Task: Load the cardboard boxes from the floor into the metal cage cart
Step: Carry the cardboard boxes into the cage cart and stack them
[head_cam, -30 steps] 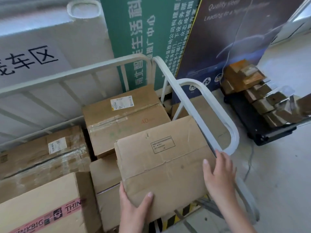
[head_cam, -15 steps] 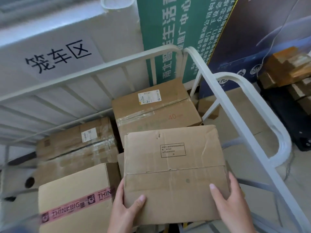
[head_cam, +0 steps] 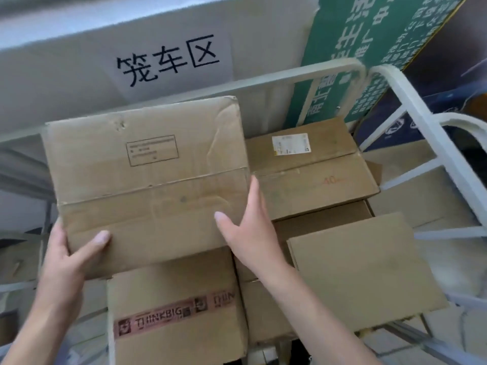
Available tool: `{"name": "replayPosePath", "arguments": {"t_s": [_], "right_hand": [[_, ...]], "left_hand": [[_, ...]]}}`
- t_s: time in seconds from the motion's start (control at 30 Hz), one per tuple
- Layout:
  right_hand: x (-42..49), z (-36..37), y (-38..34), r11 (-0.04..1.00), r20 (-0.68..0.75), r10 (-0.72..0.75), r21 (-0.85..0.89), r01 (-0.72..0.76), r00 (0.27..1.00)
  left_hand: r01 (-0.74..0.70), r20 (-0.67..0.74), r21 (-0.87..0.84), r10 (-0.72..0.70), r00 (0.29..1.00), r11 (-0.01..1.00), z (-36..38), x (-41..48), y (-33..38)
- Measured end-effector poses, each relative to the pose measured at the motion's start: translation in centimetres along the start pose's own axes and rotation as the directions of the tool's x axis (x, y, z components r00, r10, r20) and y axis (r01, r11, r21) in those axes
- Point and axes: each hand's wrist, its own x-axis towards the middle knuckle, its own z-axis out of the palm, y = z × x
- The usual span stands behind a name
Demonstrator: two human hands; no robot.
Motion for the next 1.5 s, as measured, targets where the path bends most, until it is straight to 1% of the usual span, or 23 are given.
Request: {"name": "replayPosePath", "arguments": {"t_s": [0.07, 0.13, 0.23, 0.3, 0.37, 0.43, 0.5, 0.53, 0.6, 0.7, 0.77, 0.83, 0.93, 1.0, 1.1, 1.17, 1.2, 1.23, 1.27, 1.33, 1.37, 1.43, 1.5], "right_hand": [[4.3, 4.7, 0.1, 1.000, 0.053, -0.007, -0.024, 0.008, 0.999], [7.5, 8.6, 1.3, 0.997, 0.085, 0.030, -0.072, -0.023, 0.996], [10.3, 12.8, 4.7, 0.988, 0.167, 0.126, -0.106, -0.109, 0.978], [11.4, 14.4, 7.2, 0.975, 0.234, 0.198, -0.142, -0.168, 0.952], [12.4, 15.2, 9.3, 0.954, 0.273, 0.276, -0.195, -0.228, 0.922], [13.3, 15.4, 10.8, 0.931, 0.262, 0.343, -0.223, -0.290, 0.902], [13.8, 14.9, 11.8, 0.916, 0.199, 0.375, -0.228, -0.330, 0.905], [14.0, 14.4, 12.2, 0.913, 0.161, 0.380, -0.223, -0.342, 0.911], [14.0, 13.5, 12.9, 0.909, 0.107, 0.389, -0.205, -0.363, 0.915], [13.4, 12.4, 13.7, 0.901, 0.090, 0.413, -0.187, -0.392, 0.906], [13.1, 12.3, 13.9, 0.906, 0.108, 0.410, -0.167, -0.390, 0.906], [13.4, 12.2, 13.7, 0.915, 0.139, 0.400, -0.122, -0.385, 0.906], [15.3, 11.8, 13.0, 0.927, 0.186, 0.374, -0.056, -0.370, 0.909], [17.2, 11.3, 12.4, 0.935, 0.138, 0.354, -0.023, -0.355, 0.925], [19.3, 9.7, 11.8, 0.935, -0.007, 0.355, -0.015, -0.355, 0.935], [19.2, 8.9, 12.0, 0.932, -0.021, 0.360, -0.036, -0.360, 0.933], [18.7, 8.8, 12.2, 0.932, -0.013, 0.356, -0.074, -0.356, 0.934], [18.0, 8.9, 12.4, 0.926, -0.017, 0.344, -0.162, -0.342, 0.939], [17.1, 9.2, 12.6, 0.900, -0.044, 0.321, -0.295, -0.319, 0.946], [15.3, 9.8, 13.0, 0.793, -0.120, 0.240, -0.548, -0.266, 0.963], [14.5, 10.0, 13.2, 0.754, -0.133, 0.211, -0.609, -0.248, 0.968], [13.5, 9.8, 13.6, 0.727, -0.131, 0.201, -0.644, -0.238, 0.971], [13.4, 9.2, 13.8, 0.717, -0.131, 0.224, -0.649, -0.255, 0.966]], "left_hand": [[0.024, 0.007, 0.006, -0.025, 1.000, 1.000, -2.4, 3.8, -2.6], [0.095, 0.029, 0.001, -0.095, 0.995, 0.995, -4.2, 6.8, -5.9], [0.231, 0.054, 0.025, -0.232, 0.971, 0.973, -6.1, 9.8, -11.7], [0.330, 0.064, 0.042, -0.332, 0.941, 0.943, -6.4, 11.0, -14.9], [0.411, 0.076, 0.095, -0.418, 0.905, 0.907, -5.8, 11.8, -17.0], [0.476, 0.111, 0.172, -0.497, 0.860, 0.862, -4.4, 12.1, -18.6], [0.519, 0.157, 0.239, -0.560, 0.814, 0.821, -2.4, 11.7, -19.9], [0.523, 0.165, 0.260, -0.571, 0.804, 0.812, -1.5, 11.4, -20.3], [0.519, 0.153, 0.274, -0.569, 0.808, 0.810, -0.2, 11.1, -20.6], [0.532, 0.147, 0.265, -0.578, 0.802, 0.805, 0.1, 11.2, -20.4], [0.516, 0.152, 0.275, -0.566, 0.810, 0.811, -0.1, 11.4, -20.2], [0.489, 0.142, 0.268, -0.536, 0.832, 0.830, 0.2, 11.9, -19.8], [0.465, 0.092, 0.220, -0.493, 0.865, 0.857, 1.2, 13.6, -19.2], [0.436, 0.106, 0.208, -0.464, 0.880, 0.875, 2.8, 14.7, -18.9], [0.399, 0.166, 0.212, -0.435, 0.885, 0.892, 5.6, 15.8, -18.6], [0.422, 0.148, 0.213, -0.456, 0.877, 0.881, 6.7, 16.2, -18.6], [0.431, 0.143, 0.217, -0.465, 0.873, 0.876, 6.7, 16.1, -18.6], [0.433, 0.147, 0.228, -0.471, 0.870, 0.872, 6.5, 15.8, -18.7], [0.432, 0.157, 0.244, -0.475, 0.866, 0.868, 6.2, 15.4, -18.9], [0.429, 0.172, 0.270, -0.482, 0.859, 0.862, 5.7, 14.3, -19.3], [0.432, 0.172, 0.275, -0.486, 0.857, 0.859, 5.7, 13.8, -19.3], [0.440, 0.171, 0.276, -0.494, 0.852, 0.854, 5.8, 13.1, -19.1], [0.447, 0.177, 0.288, -0.506, 0.844, 0.847, 6.1, 12.8, -18.7]]}}
